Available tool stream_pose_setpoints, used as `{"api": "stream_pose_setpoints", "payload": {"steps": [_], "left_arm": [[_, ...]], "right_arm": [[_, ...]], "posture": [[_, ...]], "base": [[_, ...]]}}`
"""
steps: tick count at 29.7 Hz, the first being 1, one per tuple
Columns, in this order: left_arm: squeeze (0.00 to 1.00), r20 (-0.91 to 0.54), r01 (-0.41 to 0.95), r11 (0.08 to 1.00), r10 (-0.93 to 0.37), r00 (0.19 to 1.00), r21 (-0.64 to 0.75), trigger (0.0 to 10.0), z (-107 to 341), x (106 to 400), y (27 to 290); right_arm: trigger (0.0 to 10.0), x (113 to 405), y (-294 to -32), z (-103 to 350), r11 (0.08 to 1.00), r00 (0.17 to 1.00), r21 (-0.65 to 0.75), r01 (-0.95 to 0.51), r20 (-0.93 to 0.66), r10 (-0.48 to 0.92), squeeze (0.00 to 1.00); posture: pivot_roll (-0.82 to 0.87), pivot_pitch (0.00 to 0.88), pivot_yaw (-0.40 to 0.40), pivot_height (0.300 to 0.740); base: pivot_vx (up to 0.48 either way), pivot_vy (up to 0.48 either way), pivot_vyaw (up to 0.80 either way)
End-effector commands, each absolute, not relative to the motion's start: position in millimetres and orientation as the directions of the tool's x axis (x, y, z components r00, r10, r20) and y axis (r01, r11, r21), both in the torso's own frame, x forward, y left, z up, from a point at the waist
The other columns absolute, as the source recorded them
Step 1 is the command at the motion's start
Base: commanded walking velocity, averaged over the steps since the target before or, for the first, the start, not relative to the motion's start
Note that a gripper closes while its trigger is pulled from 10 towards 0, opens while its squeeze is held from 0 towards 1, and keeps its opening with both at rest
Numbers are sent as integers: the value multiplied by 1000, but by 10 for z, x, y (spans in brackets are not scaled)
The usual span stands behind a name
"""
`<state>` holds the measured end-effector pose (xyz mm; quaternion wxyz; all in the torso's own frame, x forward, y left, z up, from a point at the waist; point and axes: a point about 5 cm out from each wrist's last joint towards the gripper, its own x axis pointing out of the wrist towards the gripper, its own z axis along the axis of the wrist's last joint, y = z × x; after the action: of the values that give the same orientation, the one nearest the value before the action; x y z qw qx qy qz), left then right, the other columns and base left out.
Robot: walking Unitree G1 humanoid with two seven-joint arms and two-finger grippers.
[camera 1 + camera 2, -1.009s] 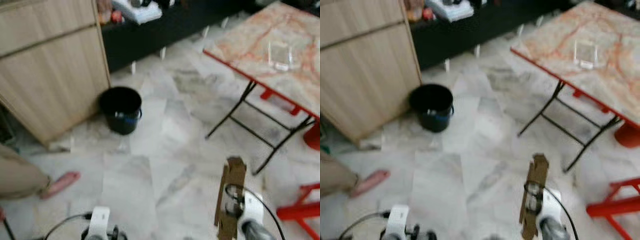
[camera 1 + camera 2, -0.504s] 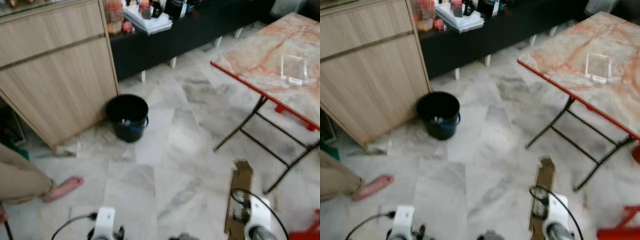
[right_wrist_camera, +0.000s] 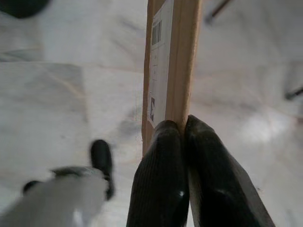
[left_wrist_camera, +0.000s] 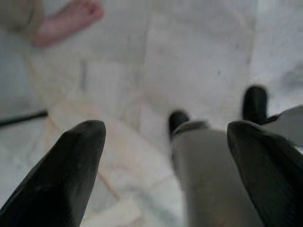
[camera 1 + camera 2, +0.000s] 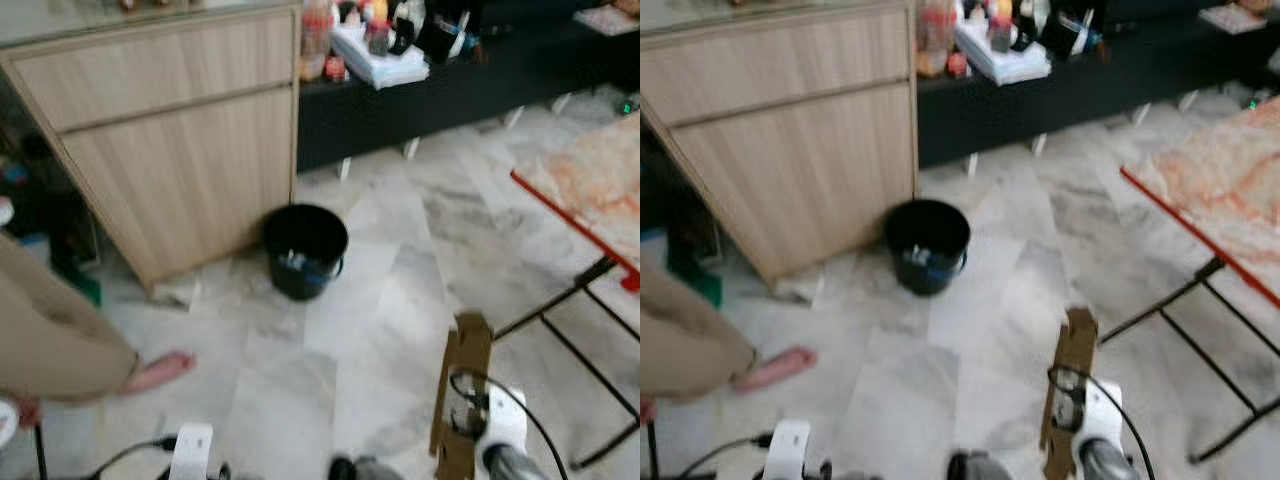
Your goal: Picking trash to rubbish bin
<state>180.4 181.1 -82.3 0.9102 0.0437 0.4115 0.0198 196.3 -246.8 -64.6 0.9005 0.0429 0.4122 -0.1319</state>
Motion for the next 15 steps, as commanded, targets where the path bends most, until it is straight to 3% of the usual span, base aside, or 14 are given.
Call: {"api": "stream_pose_setpoints", "payload": {"steps": [1,5,15], "left_arm": [[0,-791,15,996,58,609,84,10000,-907,1646,1774],[0,-795,12,996,60,604,84,10000,-918,1620,1777],[0,-795,12,996,59,603,83,10000,-918,1623,1772]], "right_arm": [[10000,1945,-2446,-662,963,620,-39,267,-758,-202,0],[10000,1927,-2453,-670,960,615,-40,276,-761,-209,0],[10000,1920,-2492,-660,947,619,-18,321,-753,-224,0]], "posture": [[52,216,-121,740],[55,216,-122,740],[51,220,-122,740]], "base": [[364,0,712],[311,0,708],[323,0,0]]}}
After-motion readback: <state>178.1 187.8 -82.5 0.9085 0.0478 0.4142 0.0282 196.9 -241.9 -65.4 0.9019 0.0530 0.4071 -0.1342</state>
